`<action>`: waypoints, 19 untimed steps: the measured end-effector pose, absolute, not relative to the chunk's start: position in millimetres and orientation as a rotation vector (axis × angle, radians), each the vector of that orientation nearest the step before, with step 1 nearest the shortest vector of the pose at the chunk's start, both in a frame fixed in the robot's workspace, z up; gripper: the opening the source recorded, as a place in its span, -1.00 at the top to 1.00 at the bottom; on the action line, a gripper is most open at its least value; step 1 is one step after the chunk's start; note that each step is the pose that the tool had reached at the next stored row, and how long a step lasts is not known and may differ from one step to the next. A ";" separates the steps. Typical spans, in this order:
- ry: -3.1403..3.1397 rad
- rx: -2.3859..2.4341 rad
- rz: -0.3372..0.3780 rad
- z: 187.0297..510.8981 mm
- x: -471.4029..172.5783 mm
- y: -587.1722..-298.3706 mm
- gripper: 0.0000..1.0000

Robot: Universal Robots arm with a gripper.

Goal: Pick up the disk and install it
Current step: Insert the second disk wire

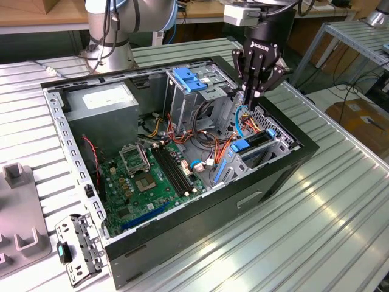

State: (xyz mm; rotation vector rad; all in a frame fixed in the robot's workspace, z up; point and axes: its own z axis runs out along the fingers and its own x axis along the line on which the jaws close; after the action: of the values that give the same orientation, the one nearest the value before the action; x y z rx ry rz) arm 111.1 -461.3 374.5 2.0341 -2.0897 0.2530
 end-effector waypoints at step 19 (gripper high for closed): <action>-2.069 2.013 0.291 363.0 110.8 -462.5 0.68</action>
State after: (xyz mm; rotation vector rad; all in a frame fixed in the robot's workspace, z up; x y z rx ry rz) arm 110.8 -462.5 363.0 2.0127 -2.0692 0.2906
